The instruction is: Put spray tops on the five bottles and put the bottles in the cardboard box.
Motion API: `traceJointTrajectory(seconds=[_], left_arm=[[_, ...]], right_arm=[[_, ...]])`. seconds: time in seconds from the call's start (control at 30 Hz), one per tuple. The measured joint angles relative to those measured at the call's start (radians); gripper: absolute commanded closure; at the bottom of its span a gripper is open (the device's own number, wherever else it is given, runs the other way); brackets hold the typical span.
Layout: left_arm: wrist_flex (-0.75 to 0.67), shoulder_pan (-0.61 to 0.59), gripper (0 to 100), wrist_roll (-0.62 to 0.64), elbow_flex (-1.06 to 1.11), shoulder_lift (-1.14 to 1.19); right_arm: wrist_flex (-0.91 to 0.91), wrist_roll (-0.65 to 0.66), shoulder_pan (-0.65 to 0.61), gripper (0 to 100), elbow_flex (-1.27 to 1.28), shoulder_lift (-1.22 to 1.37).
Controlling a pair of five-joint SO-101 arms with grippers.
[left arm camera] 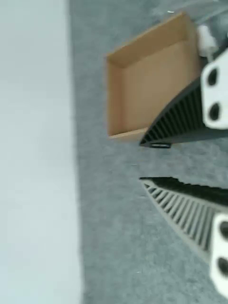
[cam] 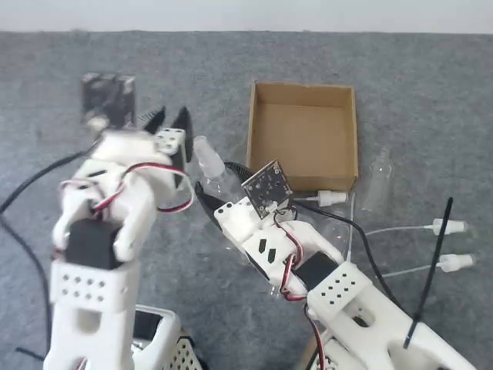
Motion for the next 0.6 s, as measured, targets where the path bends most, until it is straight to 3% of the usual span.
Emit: traceJointTrajectory(seconds=[0.33,0.6], left_arm=[[-0.021,0.12,92,-0.006,0.098,0.0],[0.003,0.003,85,-0.057,-0.002,0.005]], right_arm=[[0.002,0.0,0.0,99.3,0.005,0.002],[0.038,0.0,0.002,99.3,0.002,0.0]])
